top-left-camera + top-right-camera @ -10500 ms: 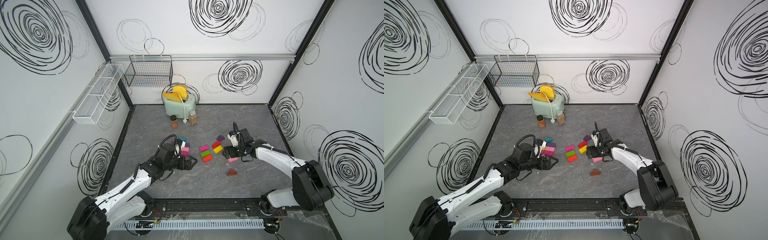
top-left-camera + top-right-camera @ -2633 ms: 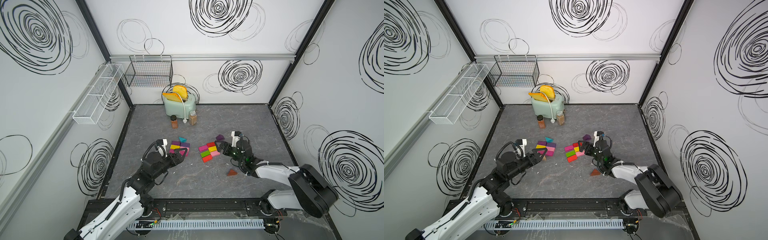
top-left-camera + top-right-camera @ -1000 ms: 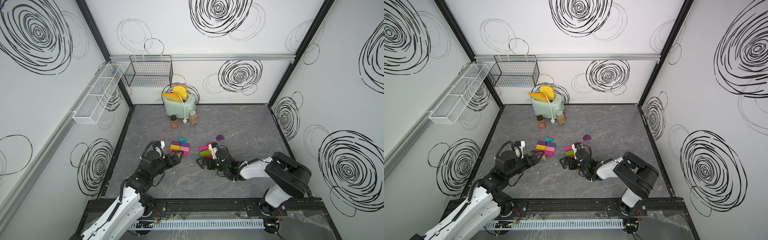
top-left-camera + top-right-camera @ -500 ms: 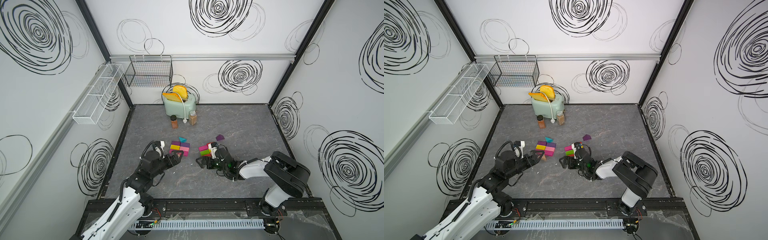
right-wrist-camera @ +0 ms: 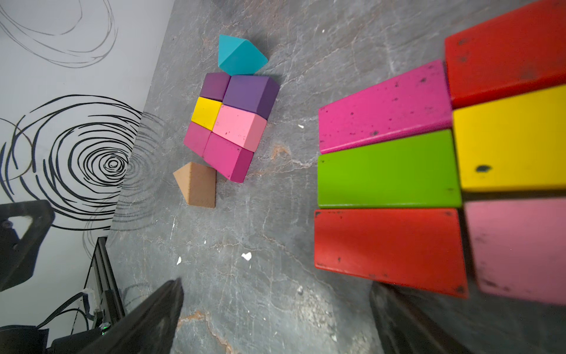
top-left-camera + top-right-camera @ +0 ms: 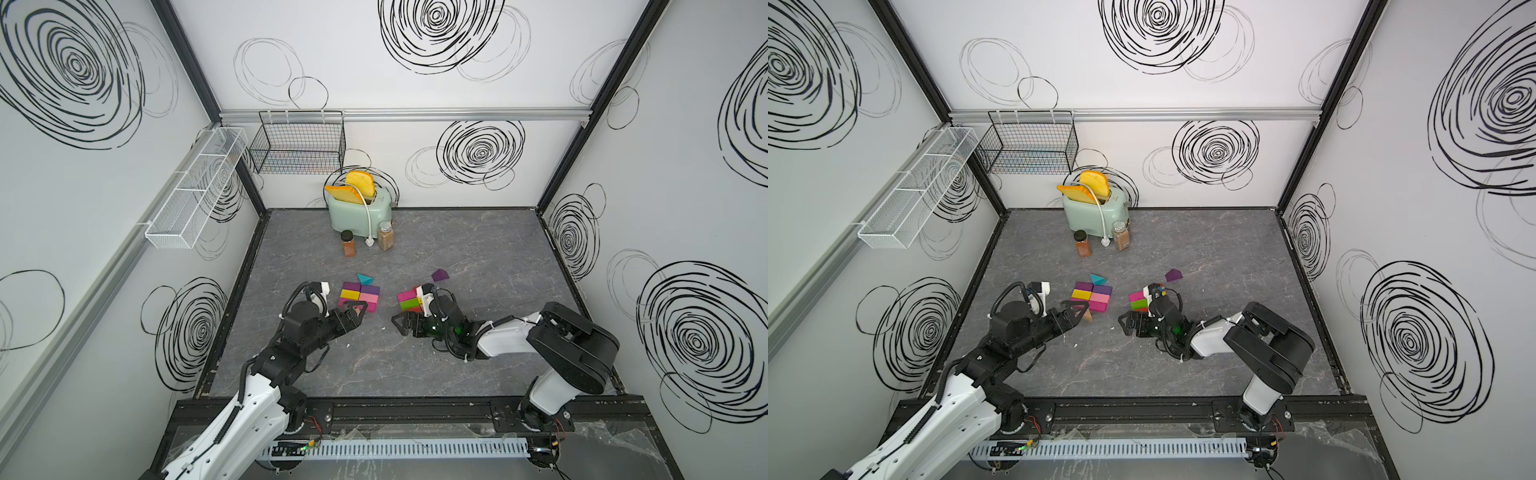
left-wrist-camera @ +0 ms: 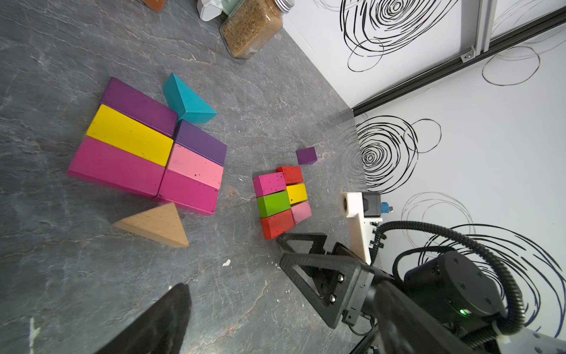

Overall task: Assemble a piece of candy with building blocks
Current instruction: Assemble the building block at the center of the board.

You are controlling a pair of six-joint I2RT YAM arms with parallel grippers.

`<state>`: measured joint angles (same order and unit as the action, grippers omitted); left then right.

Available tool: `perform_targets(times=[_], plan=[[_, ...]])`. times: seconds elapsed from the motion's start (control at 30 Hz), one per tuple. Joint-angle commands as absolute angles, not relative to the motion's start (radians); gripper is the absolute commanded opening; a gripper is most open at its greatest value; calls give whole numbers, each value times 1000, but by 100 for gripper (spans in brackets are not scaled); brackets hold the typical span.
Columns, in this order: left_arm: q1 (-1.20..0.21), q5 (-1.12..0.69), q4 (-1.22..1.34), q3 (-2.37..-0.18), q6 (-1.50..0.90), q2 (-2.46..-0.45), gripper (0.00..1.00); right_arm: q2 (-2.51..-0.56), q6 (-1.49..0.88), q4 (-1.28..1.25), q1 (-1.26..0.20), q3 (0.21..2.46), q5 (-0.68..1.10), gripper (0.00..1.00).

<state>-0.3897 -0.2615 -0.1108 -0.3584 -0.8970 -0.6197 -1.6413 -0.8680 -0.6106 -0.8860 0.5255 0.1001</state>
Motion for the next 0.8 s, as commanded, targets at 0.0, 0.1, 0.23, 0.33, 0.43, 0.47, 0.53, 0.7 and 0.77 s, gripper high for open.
perform_targets(times=[0.0,0.1,0.23,0.33,0.43,0.47,0.53,0.7,0.77], plan=[[-380,-267,-76,-356,-882,-613,98,-1659,-882,-526,-878,521,69,99],[-382,-267,-79,-357,-881,-613,98,-1659,-875,-526,-882,526,75,99],[-382,-265,-79,-359,-882,-615,98,-1644,-848,-503,-889,548,74,99],[-382,-268,-72,-357,-884,-617,98,-1626,-828,-467,-897,576,67,99],[-382,-268,-69,-361,-884,-621,98,-1608,-827,-442,-901,588,61,99],[-381,-270,-69,-362,-884,-620,98,-1603,-829,-436,-900,588,58,99],[-382,-268,-75,-366,-881,-621,98,-1582,-841,-420,-904,578,57,99],[-382,-268,-74,-368,-877,-624,98,-1466,-852,-351,-934,543,48,99],[-382,-268,-69,-370,-875,-628,98,-1385,-839,-311,-950,529,29,99]])
